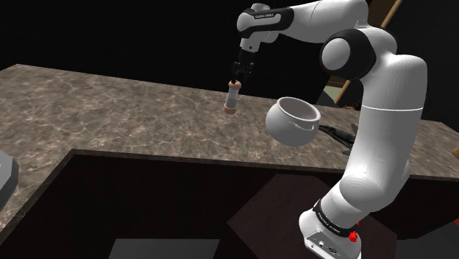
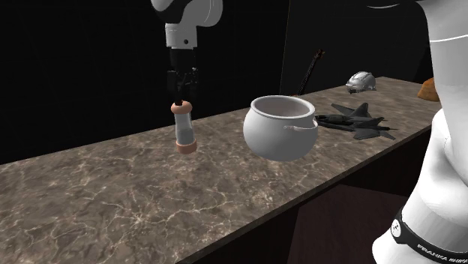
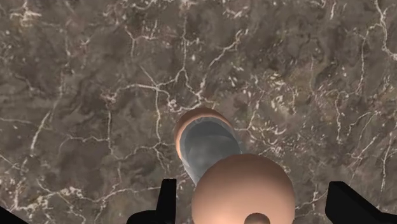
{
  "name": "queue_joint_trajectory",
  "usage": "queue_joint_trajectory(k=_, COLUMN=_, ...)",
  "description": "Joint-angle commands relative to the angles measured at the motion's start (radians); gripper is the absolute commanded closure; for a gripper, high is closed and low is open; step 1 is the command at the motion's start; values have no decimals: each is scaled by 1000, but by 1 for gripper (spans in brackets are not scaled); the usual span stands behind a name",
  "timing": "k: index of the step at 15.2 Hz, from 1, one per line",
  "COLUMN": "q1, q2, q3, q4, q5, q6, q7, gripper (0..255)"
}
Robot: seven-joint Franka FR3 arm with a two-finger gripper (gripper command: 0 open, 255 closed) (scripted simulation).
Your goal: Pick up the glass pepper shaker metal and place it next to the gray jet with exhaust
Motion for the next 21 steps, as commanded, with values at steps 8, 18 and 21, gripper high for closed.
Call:
queue_joint_trajectory(k=8, q1=5, q2=8, q3=3, q4=-46, q5=4, q6=56, q7=-2, gripper=0)
queue_joint_trajectory(k=18, q1=5, q2=9, q3=3, q4=-46, q5=4, q6=55, q7=-2, gripper=255)
queue_joint_trajectory(k=21, q1=5, q2=8, q3=3, q4=-46, q5=4, q6=56, q7=-2, gripper=255)
